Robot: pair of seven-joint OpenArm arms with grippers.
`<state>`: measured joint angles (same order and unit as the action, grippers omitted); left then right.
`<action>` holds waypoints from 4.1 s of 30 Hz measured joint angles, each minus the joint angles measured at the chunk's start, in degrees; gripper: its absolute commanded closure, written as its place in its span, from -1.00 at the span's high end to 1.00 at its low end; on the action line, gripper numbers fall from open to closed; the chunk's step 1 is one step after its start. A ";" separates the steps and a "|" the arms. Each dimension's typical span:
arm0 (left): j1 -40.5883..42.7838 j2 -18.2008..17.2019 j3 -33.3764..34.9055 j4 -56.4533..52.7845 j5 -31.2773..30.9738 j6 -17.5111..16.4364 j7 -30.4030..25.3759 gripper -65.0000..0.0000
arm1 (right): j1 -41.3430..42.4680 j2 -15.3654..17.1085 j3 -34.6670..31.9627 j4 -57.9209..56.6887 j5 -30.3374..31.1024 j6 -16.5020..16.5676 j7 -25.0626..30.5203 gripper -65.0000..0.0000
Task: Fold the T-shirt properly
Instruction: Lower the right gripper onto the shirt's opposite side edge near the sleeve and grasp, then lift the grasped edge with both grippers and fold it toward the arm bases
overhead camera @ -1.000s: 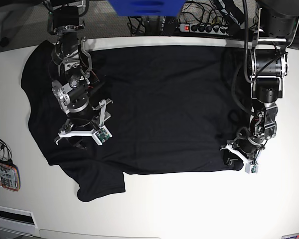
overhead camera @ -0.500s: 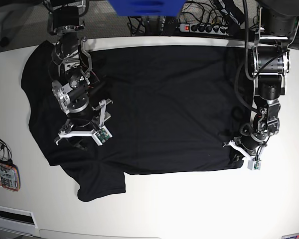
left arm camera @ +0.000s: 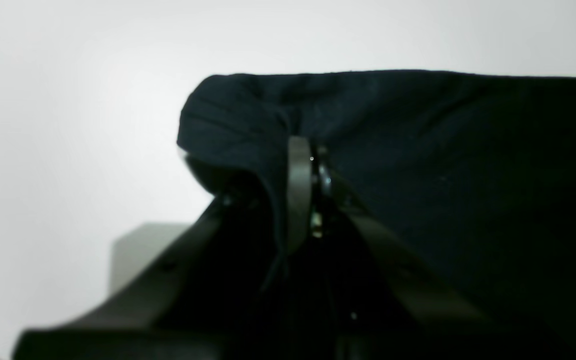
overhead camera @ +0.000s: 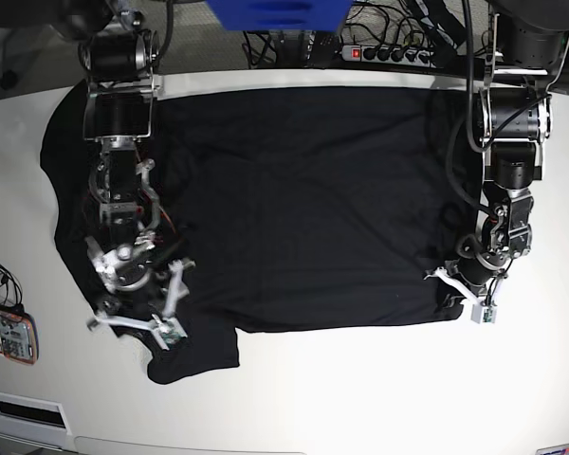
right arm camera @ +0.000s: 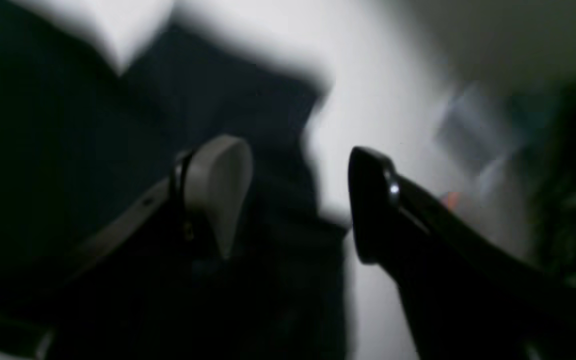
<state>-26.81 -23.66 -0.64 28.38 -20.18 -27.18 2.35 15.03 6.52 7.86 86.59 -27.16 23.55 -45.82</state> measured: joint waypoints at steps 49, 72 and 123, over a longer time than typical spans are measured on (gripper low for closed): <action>6.01 0.13 0.15 6.56 0.66 0.37 -5.60 -1.00 | 29.79 2.93 8.26 -76.61 12.20 -8.13 41.75 0.16; 7.28 0.13 0.15 6.84 0.22 0.35 -6.47 -1.00 | 25.75 3.02 8.33 -76.08 13.42 -8.59 44.61 -1.00; 19.54 -0.85 0.11 18.56 2.01 6.40 -18.75 -1.00 | 3.69 0.15 8.35 -25.55 12.07 -7.74 33.42 -1.00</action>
<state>-7.27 -24.51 -0.54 46.94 -18.17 -20.78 -16.40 18.72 6.68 16.21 61.04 -15.09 15.81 -12.40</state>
